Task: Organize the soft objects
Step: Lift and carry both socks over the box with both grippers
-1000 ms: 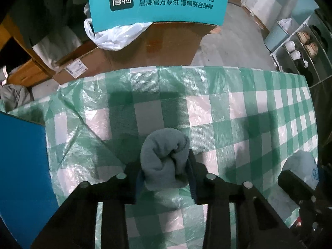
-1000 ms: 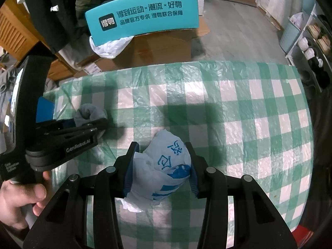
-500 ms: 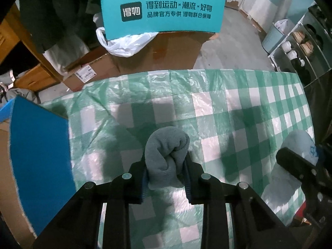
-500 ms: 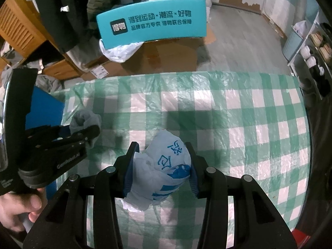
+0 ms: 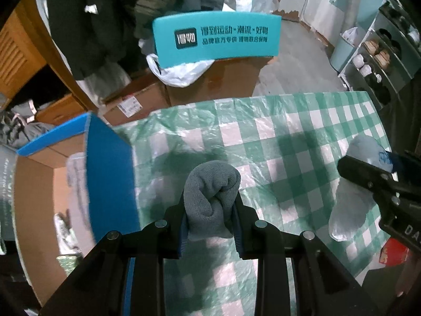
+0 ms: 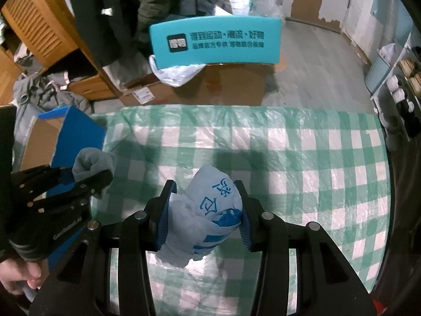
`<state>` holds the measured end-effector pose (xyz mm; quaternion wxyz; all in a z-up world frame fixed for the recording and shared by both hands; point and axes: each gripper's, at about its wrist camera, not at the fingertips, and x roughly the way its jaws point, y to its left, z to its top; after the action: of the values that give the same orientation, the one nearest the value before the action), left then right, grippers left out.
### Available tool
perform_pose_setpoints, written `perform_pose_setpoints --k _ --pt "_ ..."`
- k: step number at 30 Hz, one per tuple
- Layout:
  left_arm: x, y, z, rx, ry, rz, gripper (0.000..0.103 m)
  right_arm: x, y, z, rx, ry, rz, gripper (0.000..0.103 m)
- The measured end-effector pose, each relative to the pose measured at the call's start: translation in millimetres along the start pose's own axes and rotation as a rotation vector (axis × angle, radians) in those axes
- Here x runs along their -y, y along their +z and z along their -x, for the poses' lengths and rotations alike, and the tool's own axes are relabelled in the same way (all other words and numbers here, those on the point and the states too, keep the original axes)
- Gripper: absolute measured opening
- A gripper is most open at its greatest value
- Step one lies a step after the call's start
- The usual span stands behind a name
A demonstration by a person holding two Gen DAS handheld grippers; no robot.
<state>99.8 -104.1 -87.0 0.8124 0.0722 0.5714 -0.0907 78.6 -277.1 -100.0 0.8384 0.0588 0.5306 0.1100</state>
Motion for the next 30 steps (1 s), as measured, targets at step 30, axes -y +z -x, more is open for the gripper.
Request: perform_pose_setpoints --k 30 --pt "-80 -64 88 0.115 0.036 0.067 0.028 -122 0 43 0.059 0.101 0.179 0.043"
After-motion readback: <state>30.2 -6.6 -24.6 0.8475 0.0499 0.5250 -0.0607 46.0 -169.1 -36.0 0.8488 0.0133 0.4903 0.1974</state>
